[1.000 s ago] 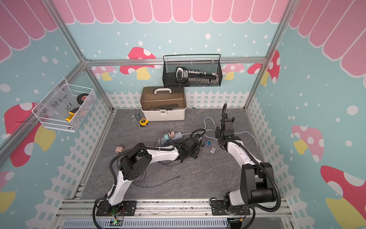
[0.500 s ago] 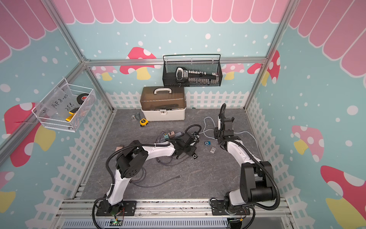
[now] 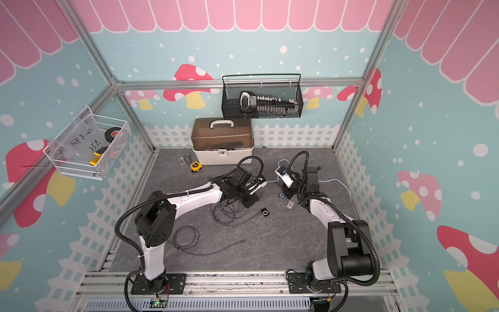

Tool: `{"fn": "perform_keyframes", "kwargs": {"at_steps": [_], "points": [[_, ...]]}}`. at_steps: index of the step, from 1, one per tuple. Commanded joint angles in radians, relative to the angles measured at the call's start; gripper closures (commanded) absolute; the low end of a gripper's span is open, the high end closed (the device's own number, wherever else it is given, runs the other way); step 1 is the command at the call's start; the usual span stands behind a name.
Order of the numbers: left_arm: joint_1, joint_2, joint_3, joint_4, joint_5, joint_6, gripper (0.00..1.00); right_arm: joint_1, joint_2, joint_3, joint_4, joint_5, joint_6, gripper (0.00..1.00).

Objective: Charge mp3
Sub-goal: Pick up the charging cable from the center of the board.

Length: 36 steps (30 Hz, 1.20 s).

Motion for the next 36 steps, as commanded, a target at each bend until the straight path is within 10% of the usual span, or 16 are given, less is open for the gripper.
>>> {"fn": "perform_keyframes", "kwargs": {"at_steps": [1,7,20,36], "points": [[0.026,-0.064,-0.004,-0.071,0.076,0.077,1.00,-0.018,0.012,-0.002,-0.028,-0.292,-0.154,0.70],[0.039,-0.079,0.006,-0.106,0.112,0.145,1.00,-0.021,0.089,0.086,-0.326,-0.497,-0.418,0.68],[0.025,-0.122,0.002,-0.090,0.165,0.220,1.00,0.022,0.197,0.276,-0.734,-0.490,-0.699,0.64],[0.005,-0.170,-0.014,-0.060,0.164,0.311,1.00,0.048,0.227,0.357,-0.879,-0.523,-0.795,0.65]]}}
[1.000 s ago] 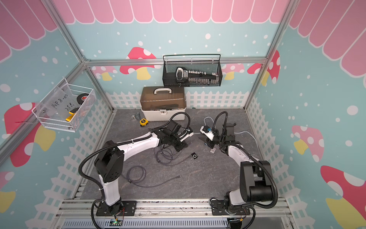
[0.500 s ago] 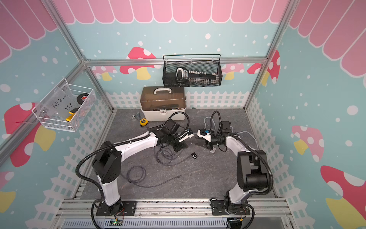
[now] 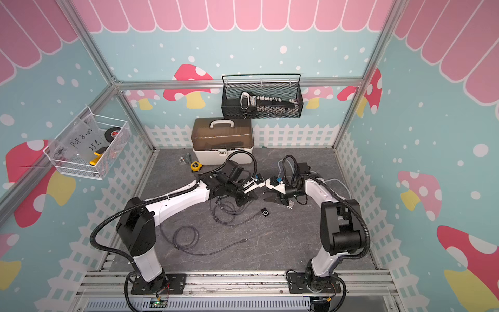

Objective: Charge mp3
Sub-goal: Pick up the charging cable from the center of the board.

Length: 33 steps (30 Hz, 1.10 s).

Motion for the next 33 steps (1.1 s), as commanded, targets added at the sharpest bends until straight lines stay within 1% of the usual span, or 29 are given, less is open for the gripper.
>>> {"fn": "perform_keyframes", "kwargs": {"at_steps": [1,7,17,21,25,28,30,33], "points": [[-0.007,-0.012,0.001,0.007,0.023,0.045,1.00,0.009,0.004,0.028,-0.051,-0.058,-0.073,0.65],[-0.008,-0.004,0.007,0.006,0.017,0.051,1.00,0.011,0.000,0.030,-0.051,-0.072,-0.075,0.65],[-0.025,0.007,0.013,0.008,-0.015,0.066,1.00,0.011,-0.001,0.042,-0.051,-0.098,-0.058,0.71],[-0.029,0.011,0.018,0.008,-0.030,0.070,1.00,0.011,0.000,0.045,-0.053,-0.105,-0.045,0.75],[-0.030,0.009,0.021,0.009,-0.043,0.070,1.00,0.012,-0.001,0.042,-0.054,-0.099,-0.038,0.83],[-0.030,0.004,0.020,0.018,-0.050,0.071,1.00,0.014,0.000,0.039,-0.056,-0.094,-0.035,0.86],[-0.030,-0.001,0.018,0.024,-0.057,0.071,1.00,0.014,-0.001,0.039,-0.056,-0.098,-0.034,0.92],[-0.030,-0.004,0.015,0.031,-0.062,0.072,1.00,0.013,0.000,0.040,-0.058,-0.101,-0.030,0.97]]}}
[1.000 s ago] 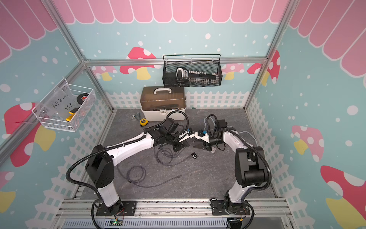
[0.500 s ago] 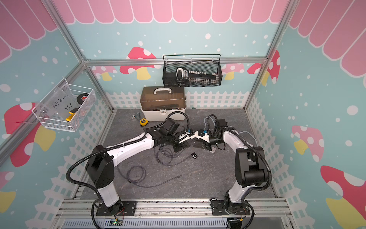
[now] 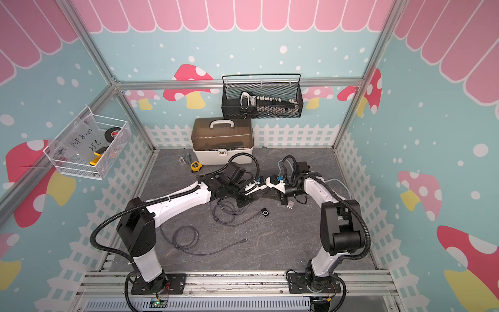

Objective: Charge mp3
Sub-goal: Pick up the charging cable from the center of the board.

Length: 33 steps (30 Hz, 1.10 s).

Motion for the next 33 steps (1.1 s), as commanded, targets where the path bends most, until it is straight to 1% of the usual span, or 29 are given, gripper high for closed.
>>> {"fn": "perform_keyframes", "kwargs": {"at_steps": [1,5,7,10,11,12,13,18,20,21,23,27,29,30,31,33], "points": [[-0.005,-0.005,0.015,0.030,0.005,0.026,1.00,0.007,0.000,0.015,-0.018,-0.037,-0.022,0.99],[-0.004,-0.020,-0.001,0.064,-0.002,0.018,0.99,0.007,0.002,0.017,-0.018,-0.039,-0.020,1.00],[-0.001,-0.038,-0.029,0.110,-0.010,-0.001,0.82,0.005,0.006,0.024,-0.013,-0.046,-0.010,1.00],[0.020,-0.082,-0.116,0.206,0.013,-0.056,0.69,0.002,0.011,0.036,-0.013,-0.060,-0.005,1.00],[0.029,-0.099,-0.148,0.247,0.031,-0.066,0.66,0.003,0.013,0.040,-0.011,-0.066,-0.003,1.00],[0.038,-0.120,-0.188,0.295,0.044,-0.123,0.63,0.000,0.013,0.045,-0.012,-0.075,-0.002,1.00],[0.045,-0.137,-0.225,0.345,0.047,-0.150,0.61,-0.002,0.012,0.049,-0.009,-0.079,-0.001,1.00],[0.072,-0.189,-0.384,0.591,0.087,-0.255,0.58,-0.013,0.023,0.079,-0.007,-0.123,0.026,1.00],[0.078,-0.209,-0.470,0.753,0.107,-0.287,0.57,-0.016,0.026,0.091,-0.008,-0.134,0.039,1.00],[0.079,-0.216,-0.515,0.851,0.109,-0.311,0.55,-0.015,0.025,0.096,-0.008,-0.132,0.044,1.00],[0.088,-0.213,-0.568,0.988,0.131,-0.359,0.53,-0.018,0.023,0.102,-0.008,-0.124,0.054,1.00],[0.096,-0.164,-0.589,1.126,0.178,-0.419,0.52,-0.022,0.017,0.113,-0.006,-0.131,0.076,1.00],[0.096,-0.137,-0.609,1.250,0.186,-0.460,0.51,-0.022,0.018,0.118,-0.007,-0.130,0.084,1.00],[0.096,-0.120,-0.619,1.318,0.188,-0.479,0.49,-0.021,0.017,0.120,-0.006,-0.129,0.089,1.00],[0.096,-0.106,-0.627,1.369,0.196,-0.495,0.48,-0.024,0.019,0.125,-0.006,-0.129,0.095,1.00],[0.096,-0.077,-0.628,1.433,0.214,-0.519,0.47,-0.023,0.021,0.128,-0.007,-0.129,0.097,1.00]]}}
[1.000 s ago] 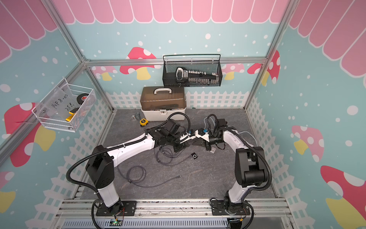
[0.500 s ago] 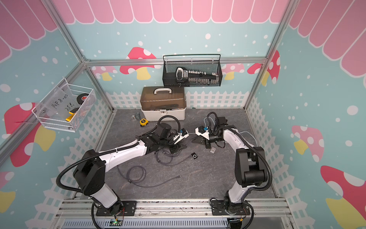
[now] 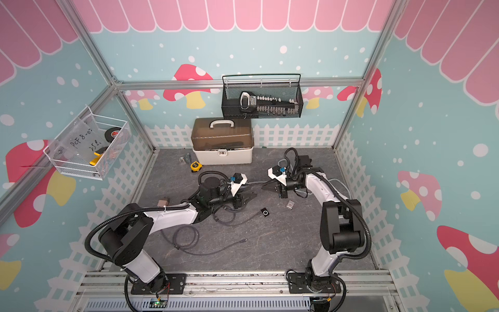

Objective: Charge mp3
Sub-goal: Pick up the charging cable from the center of the board.

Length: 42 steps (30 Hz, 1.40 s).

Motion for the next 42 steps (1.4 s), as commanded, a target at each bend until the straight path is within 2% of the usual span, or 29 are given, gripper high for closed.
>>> {"fn": "perform_keyframes", "kwargs": {"at_steps": [1,13,24,29,36,42], "points": [[0.005,0.056,-0.016,0.250,0.059,-0.090,0.47,-0.007,0.010,0.027,-0.012,-0.053,0.001,1.00],[0.004,0.197,-0.013,0.531,0.097,-0.195,0.51,-0.009,-0.002,0.029,-0.013,-0.062,0.029,1.00],[0.005,0.250,-0.027,0.646,0.109,-0.242,0.67,-0.010,-0.005,0.038,-0.013,-0.075,0.050,1.00],[0.005,0.278,-0.032,0.691,0.103,-0.259,0.69,-0.013,-0.009,0.040,-0.015,-0.080,0.057,1.00],[0.005,0.294,-0.023,0.722,0.105,-0.272,0.78,-0.014,-0.013,0.037,-0.017,-0.078,0.062,1.00],[0.002,0.295,-0.016,0.729,0.110,-0.279,0.79,-0.014,-0.013,0.035,-0.017,-0.075,0.065,1.00]]}}
